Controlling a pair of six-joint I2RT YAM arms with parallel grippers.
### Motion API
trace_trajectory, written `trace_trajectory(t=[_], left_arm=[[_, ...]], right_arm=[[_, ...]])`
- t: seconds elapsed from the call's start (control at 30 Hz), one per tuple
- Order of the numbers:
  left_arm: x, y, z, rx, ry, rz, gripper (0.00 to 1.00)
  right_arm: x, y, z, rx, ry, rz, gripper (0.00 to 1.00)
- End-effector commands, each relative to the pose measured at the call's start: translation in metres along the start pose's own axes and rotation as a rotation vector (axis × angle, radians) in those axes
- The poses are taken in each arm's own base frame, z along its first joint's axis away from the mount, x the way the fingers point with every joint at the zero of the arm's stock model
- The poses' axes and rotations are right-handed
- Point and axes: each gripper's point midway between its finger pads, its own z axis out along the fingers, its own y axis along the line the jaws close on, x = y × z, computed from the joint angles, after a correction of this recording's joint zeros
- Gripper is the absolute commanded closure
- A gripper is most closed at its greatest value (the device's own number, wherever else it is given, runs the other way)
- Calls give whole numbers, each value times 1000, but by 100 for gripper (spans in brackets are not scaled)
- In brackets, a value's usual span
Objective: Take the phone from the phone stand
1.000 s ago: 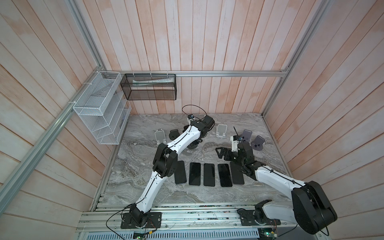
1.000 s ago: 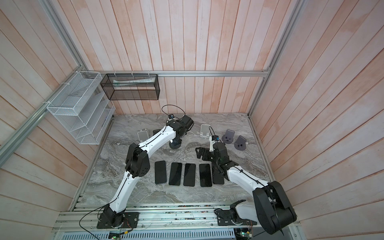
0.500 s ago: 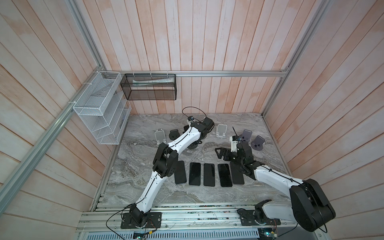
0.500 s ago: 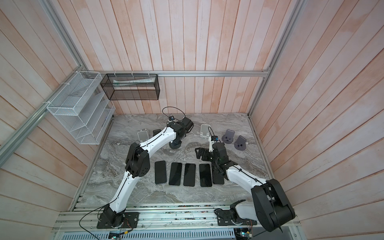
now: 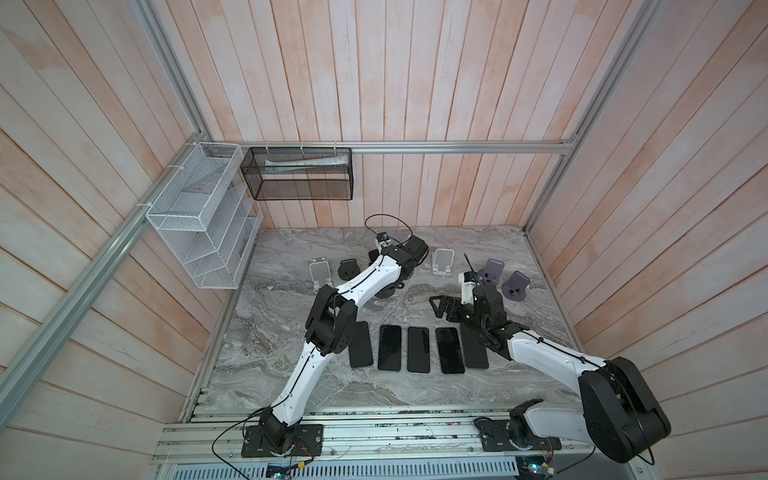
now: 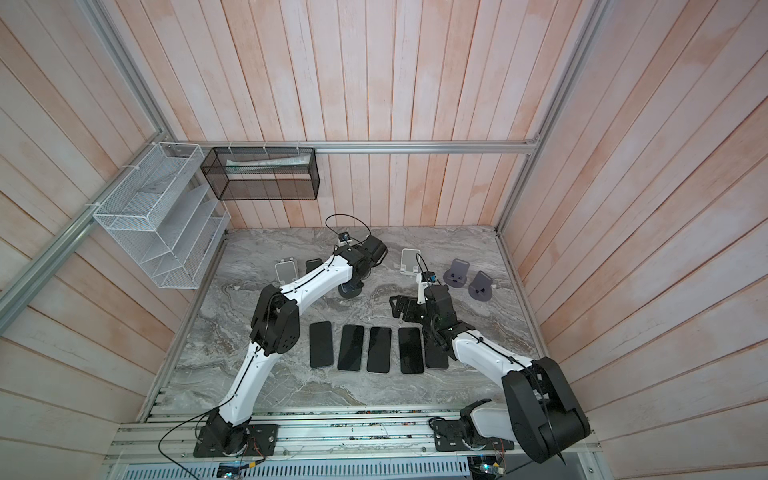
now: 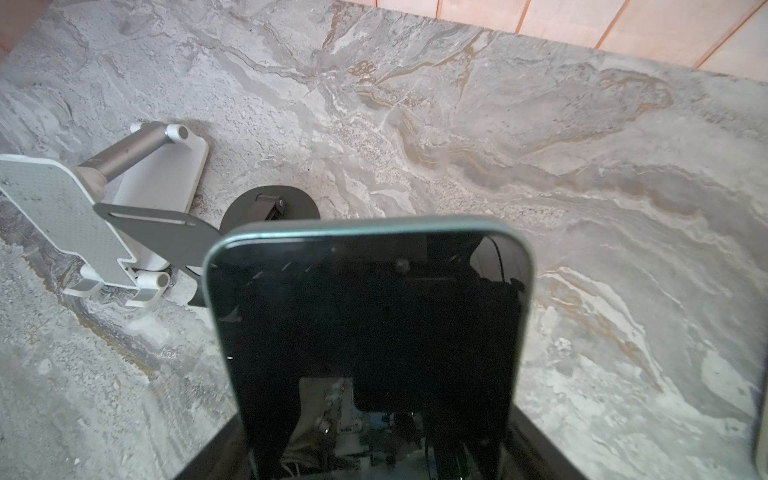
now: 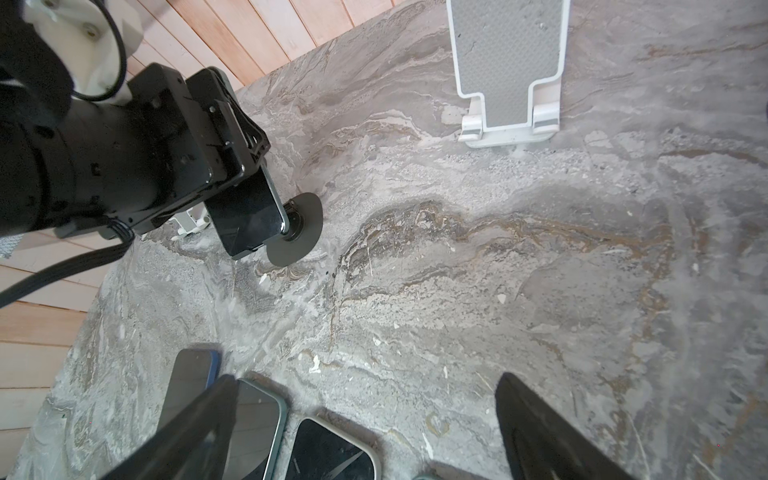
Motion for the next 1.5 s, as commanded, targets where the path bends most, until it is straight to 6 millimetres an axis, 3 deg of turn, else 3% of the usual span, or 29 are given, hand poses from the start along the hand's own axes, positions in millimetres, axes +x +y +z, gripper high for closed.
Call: trace_trajectory(t=[0.0, 0.3, 0.57, 0.77, 1.27, 1.47], left_arm=[[6, 8, 3, -18, 6, 37, 25], [2, 15, -9, -9, -41, 41, 33], [-7, 12, -23, 39, -112, 99, 34], [-16, 0, -41, 151, -146, 146, 35], [-45, -5, -71, 222, -209, 152, 36], [-61, 5, -93, 235, -235, 147, 36]], right_arm=[[-4, 9, -1, -31, -12, -12, 3], [-4, 8, -1, -29, -11, -10, 3], [-2, 9, 0, -31, -20, -15, 4], [-1, 10, 1, -31, -18, -19, 4], [-6, 9, -4, -23, -51, -22, 4], [-7, 10, -6, -23, -58, -23, 4]])
